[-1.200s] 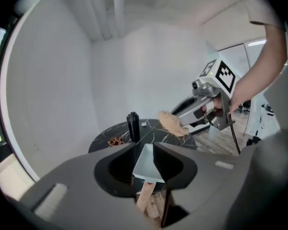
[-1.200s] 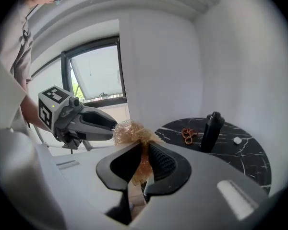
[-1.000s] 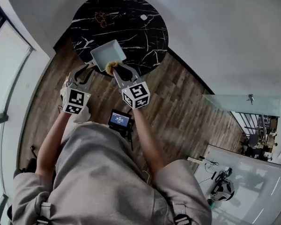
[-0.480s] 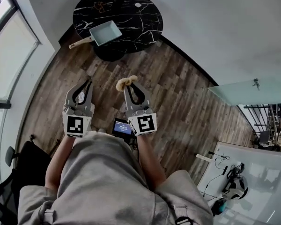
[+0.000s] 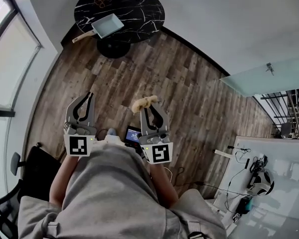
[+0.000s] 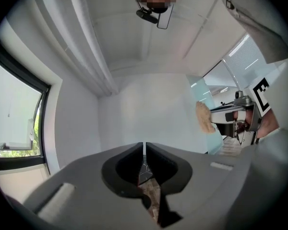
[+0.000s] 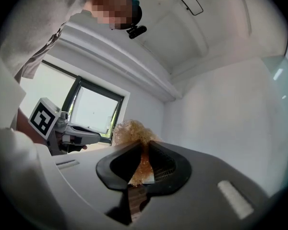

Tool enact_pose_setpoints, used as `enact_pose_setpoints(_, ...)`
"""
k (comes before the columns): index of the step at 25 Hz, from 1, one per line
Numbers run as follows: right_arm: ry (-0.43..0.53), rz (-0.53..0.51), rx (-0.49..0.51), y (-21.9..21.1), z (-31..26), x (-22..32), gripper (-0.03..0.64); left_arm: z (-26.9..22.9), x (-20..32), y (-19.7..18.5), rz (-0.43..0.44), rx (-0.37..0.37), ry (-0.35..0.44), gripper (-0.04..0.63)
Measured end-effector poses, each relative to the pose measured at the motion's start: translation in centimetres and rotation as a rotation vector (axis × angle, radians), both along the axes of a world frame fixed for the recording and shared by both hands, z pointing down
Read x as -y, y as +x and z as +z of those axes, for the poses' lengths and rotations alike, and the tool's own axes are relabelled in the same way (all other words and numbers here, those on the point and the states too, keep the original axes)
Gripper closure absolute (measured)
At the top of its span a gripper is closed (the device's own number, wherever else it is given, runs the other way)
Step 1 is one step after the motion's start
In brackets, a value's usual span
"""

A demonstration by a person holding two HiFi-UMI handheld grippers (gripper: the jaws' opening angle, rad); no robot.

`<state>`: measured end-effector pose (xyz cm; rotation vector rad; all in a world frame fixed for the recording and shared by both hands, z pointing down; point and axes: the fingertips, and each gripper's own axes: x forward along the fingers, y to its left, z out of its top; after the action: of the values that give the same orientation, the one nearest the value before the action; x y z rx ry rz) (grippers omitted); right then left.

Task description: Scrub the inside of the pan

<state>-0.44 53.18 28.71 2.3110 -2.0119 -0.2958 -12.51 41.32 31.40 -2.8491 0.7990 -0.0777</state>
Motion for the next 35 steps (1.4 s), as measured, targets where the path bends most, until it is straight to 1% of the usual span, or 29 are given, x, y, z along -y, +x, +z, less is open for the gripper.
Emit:
enact_pose_setpoints(5, 0.025, 0.029, 0.014, -3.4, -1.5, -1.6, 0.551, -1.0, -1.1, -2.6, 0.052, 0.002, 0.015, 0.583)
enact_pose_setpoints(7, 0.019, 0.034, 0.019, -5.1, -1.9, -1.4, 0.551, -1.3, -1.2, -4.0, 0.063, 0.000, 0.005, 0.584)
enact_pose_setpoints(10, 0.023, 0.022, -0.019, -8.2, -2.7, -0.4, 0.551, -0.7, -0.5, -6.5, 0.061, 0.020, -0.023, 0.586)
enact_pose_setpoints(12, 0.014, 0.025, -0.024, -9.8, -2.7, 0.1, 0.551, -0.4, 0.1, -8.0, 0.064, 0.021, -0.024, 0.588)
enact_pose_setpoints(17, -0.026, 0.070, 0.028, -12.4, -1.7, 0.4, 0.554, 0.0, 1.0, -11.3, 0.065, 0.016, -0.044, 0.588)
enact_pose_setpoints(22, -0.051, 0.093, 0.022, -14.4, -0.9, 1.3, 0.555, 1.1, 1.4, -13.4, 0.092, 0.020, -0.043, 0.589)
enact_pose_setpoints(23, -0.058, 0.099, 0.023, -14.7, -0.7, 1.5, 0.555, 1.0, 1.5, -13.7, 0.100, 0.014, -0.031, 0.589)
enact_pose_setpoints(26, -0.075, 0.105, 0.028, -15.8, -0.4, 2.4, 0.555, -0.3, 1.9, -14.7, 0.130, -0.023, 0.051, 0.591)
enact_pose_setpoints(27, -0.077, 0.105, 0.030, -16.2, -0.4, 2.6, 0.555, -0.2, 2.0, -15.1, 0.132, -0.022, 0.044, 0.589)
enact_pose_setpoints(29, -0.079, 0.107, 0.031, -16.8, -0.5, 2.9, 0.555, 1.0, 2.1, -15.9, 0.119, 0.009, -0.036, 0.591)
enact_pose_setpoints(30, -0.081, 0.110, 0.028, -17.1, -0.5, 3.0, 0.555, 1.5, 2.2, -16.2, 0.117, 0.020, -0.060, 0.591)
enact_pose_setpoints(34, -0.092, 0.116, 0.014, -17.9, -0.6, 3.7, 0.556, 1.7, 2.8, -16.9, 0.128, 0.005, -0.059, 0.591)
enact_pose_setpoints(35, -0.090, 0.118, 0.017, -18.1, -0.6, 3.9, 0.557, 2.0, 3.0, -17.0, 0.126, 0.012, -0.078, 0.591)
